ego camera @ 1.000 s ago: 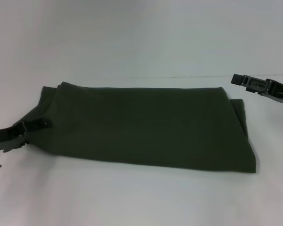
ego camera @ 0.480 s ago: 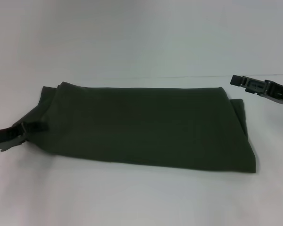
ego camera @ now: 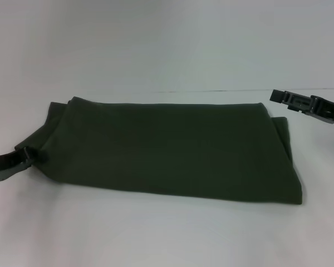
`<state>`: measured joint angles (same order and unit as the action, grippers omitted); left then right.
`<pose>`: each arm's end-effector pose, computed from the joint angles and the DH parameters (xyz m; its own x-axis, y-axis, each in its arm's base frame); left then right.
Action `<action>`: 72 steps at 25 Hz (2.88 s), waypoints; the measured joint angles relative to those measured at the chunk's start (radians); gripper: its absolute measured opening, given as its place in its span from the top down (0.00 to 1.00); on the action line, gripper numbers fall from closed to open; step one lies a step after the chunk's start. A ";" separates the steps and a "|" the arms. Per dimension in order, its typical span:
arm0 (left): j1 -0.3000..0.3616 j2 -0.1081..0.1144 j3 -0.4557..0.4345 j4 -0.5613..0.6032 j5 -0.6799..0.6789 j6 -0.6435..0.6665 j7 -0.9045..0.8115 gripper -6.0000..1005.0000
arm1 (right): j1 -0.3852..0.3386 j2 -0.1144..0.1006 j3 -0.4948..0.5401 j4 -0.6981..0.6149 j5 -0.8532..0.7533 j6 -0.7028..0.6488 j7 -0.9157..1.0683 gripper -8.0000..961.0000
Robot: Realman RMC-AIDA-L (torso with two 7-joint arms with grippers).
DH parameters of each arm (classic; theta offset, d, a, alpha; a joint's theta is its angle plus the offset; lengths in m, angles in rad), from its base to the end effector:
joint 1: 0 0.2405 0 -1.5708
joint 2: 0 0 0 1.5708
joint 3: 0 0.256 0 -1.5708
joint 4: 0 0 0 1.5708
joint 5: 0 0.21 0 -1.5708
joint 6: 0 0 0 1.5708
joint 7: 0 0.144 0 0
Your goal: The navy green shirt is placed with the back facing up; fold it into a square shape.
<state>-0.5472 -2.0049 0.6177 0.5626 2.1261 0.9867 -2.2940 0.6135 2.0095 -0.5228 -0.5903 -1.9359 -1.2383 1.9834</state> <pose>-0.3488 0.3783 0.0366 0.0433 0.7304 0.6816 0.9945 0.0339 -0.0994 0.2835 0.3970 0.0526 0.2635 -0.6182 -0.7406 -0.9303 -0.3658 -0.0256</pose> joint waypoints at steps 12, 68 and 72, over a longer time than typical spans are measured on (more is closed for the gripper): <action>0.061 0.000 -0.004 0.024 -0.006 0.007 0.003 0.96 | 0.007 0.014 0.003 0.008 0.016 0.001 -0.026 0.04; -0.279 -0.170 0.223 -0.324 -0.337 0.309 0.363 0.95 | -0.218 -0.124 0.098 -0.008 0.223 -0.134 -0.095 0.04; -0.267 -0.170 0.226 -0.328 -0.415 0.397 0.422 0.82 | -0.212 -0.134 0.095 -0.008 0.215 -0.131 -0.097 0.04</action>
<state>-0.8144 -2.1745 0.8432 0.2343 1.7106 1.3840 -1.8723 0.4017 1.8753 -0.4278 -0.5983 -1.7206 -1.3691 1.8869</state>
